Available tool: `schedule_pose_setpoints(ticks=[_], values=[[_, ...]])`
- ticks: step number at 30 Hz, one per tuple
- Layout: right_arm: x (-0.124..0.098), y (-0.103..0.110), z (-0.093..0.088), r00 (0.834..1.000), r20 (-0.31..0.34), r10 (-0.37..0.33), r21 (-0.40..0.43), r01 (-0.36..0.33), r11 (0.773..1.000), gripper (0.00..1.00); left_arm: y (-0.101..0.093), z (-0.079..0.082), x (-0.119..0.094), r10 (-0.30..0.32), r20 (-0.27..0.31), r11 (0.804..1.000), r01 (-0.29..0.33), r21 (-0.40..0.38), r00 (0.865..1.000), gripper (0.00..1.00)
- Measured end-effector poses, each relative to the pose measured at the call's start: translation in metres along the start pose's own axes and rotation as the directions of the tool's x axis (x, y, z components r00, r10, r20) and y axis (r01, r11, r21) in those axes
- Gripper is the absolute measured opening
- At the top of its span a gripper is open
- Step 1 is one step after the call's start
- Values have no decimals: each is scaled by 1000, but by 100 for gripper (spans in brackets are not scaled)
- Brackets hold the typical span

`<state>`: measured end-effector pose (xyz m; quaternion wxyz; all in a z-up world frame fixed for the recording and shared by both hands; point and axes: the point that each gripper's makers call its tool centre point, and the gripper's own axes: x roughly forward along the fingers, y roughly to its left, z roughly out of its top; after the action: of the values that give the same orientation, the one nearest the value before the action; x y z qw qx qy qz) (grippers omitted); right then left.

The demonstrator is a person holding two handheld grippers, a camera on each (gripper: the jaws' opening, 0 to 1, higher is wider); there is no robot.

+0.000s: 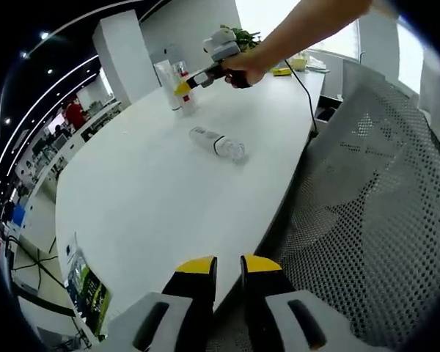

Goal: Arrange the skincare products in the storage area until every visible bottle or jar stands upright without overlapping.

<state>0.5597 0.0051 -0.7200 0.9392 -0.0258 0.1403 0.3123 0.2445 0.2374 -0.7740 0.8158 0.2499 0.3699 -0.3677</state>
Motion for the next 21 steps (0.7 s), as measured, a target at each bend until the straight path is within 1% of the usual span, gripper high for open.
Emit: schedule_pose_setpoints(ticks=[4,6,7,12,17,21], values=[[3,2,-4,1000,4,4,0,-4,1000,20,1,0,0,2,-1,1000,-2,-4,1000,14],[5,4,-8,1000,-5,9,-3,-9,1000,20,1,0,0,1,-3,1000,-1,-5,1000,14],[5,5,-8,1000,7,14,-6,-14,1000,20,1,-1,0,3,-5,1000,-3,-5,1000,14],[8,7,-8,1000,17,13,3,-13,1000,20,1,-1,0,4,-7,1000,-4,-6,1000,14],[6,8,-8,999,34,-1,10,1,1000,20,2,-1,-1,8,-7,1000,-8,-3,1000,14],[3,8,-9,999,32,0,5,0,1000,20,2,0,-1,10,-2,1000,-10,-1,1000,14]])
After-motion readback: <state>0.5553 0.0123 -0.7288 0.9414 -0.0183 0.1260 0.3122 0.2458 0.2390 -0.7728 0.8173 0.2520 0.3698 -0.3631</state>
